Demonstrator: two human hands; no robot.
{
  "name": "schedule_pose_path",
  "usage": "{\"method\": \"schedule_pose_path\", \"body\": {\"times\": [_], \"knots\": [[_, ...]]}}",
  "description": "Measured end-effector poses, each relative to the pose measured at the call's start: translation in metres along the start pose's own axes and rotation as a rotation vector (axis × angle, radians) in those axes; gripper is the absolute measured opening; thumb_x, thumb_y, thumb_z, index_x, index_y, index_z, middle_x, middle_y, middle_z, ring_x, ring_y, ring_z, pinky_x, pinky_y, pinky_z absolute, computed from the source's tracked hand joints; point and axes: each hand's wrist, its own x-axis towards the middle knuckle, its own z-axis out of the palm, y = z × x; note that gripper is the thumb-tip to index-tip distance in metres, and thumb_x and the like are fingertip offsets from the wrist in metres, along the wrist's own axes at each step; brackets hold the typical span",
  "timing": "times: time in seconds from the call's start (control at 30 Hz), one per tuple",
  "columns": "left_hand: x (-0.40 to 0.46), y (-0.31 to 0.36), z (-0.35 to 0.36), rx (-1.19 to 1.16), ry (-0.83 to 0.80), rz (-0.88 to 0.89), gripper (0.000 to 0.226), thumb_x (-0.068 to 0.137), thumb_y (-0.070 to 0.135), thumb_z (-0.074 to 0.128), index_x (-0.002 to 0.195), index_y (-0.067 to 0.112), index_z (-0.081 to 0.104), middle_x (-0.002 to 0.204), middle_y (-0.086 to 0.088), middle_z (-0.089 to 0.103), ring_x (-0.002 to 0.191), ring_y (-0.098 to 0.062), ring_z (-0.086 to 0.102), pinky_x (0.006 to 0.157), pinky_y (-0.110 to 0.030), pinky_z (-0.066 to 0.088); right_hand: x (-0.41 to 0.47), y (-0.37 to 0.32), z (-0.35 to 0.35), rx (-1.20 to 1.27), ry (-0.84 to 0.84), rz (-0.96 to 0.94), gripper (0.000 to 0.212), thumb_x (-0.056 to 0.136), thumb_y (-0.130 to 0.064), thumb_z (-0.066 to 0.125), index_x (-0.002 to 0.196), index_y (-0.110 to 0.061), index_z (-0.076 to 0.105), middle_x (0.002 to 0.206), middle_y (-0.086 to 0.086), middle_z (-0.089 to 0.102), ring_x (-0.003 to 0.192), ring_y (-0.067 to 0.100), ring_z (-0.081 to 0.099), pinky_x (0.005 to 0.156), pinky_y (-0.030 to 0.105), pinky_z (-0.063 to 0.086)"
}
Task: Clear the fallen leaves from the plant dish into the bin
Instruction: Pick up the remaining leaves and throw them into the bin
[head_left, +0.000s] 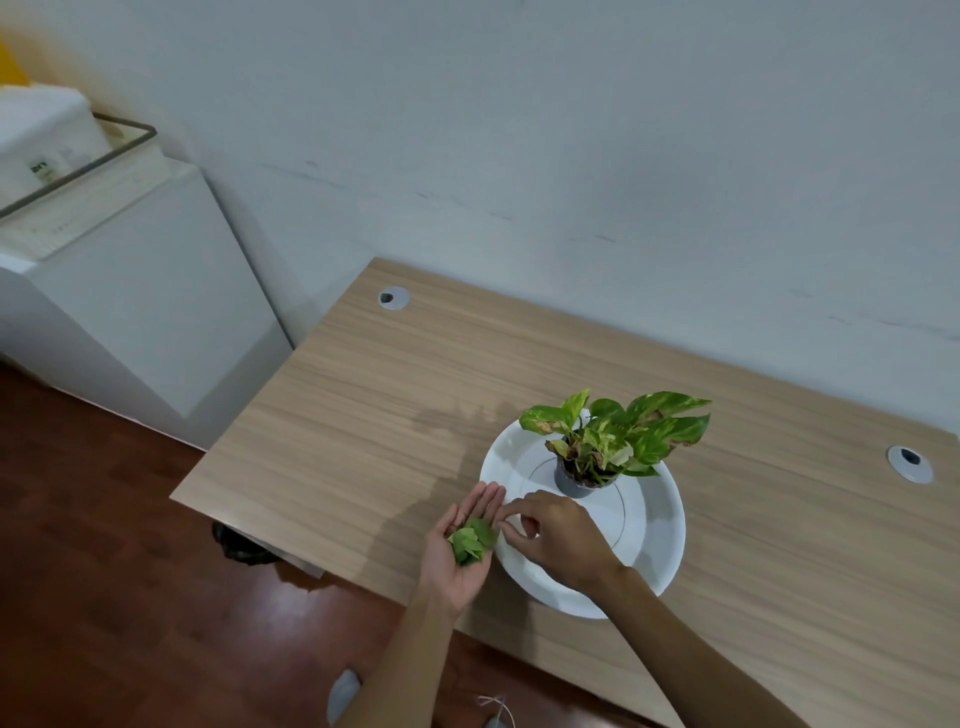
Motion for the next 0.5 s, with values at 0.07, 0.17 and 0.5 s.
{"method": "schedule_pose_path", "body": {"times": [0.07,0.17,0.5], "knots": [[0.0,0.0,0.003,0.011,-0.005,-0.004,0.045,0.099,0.018,0.031,0.128,-0.008,0.053,0.132,-0.025,0.059,0.118,-0.034,0.061,0.099,-0.045,0.051,0.006,-0.009,-0.003,-0.006,-0.048,-0.053,0.021,0.088,-0.046,0.055,0.088,-0.03,0.068,0.064,-0.01,0.051,0.064,0.009,0.048,0.059,0.034,0.048],[0.0,-0.001,0.005,0.014,-0.011,-0.042,0.048,0.1,0.022,0.029,0.125,-0.006,0.058,0.131,-0.022,0.061,0.117,-0.032,0.063,0.1,-0.044,0.05,0.013,-0.02,-0.007,-0.017,-0.11,-0.107,0.015,0.088,-0.04,0.059,0.096,-0.033,0.07,0.072,-0.015,0.054,0.069,0.005,0.05,0.062,0.025,0.045],[-0.005,0.004,0.0,0.032,-0.023,-0.031,0.048,0.101,0.022,0.028,0.129,-0.006,0.055,0.13,-0.022,0.061,0.121,-0.029,0.06,0.1,-0.04,0.051,0.01,-0.028,-0.008,-0.093,-0.192,-0.116,0.033,0.093,-0.035,0.052,0.124,-0.04,0.062,0.081,-0.002,0.07,0.076,0.018,0.062,0.066,0.032,0.046]]}}
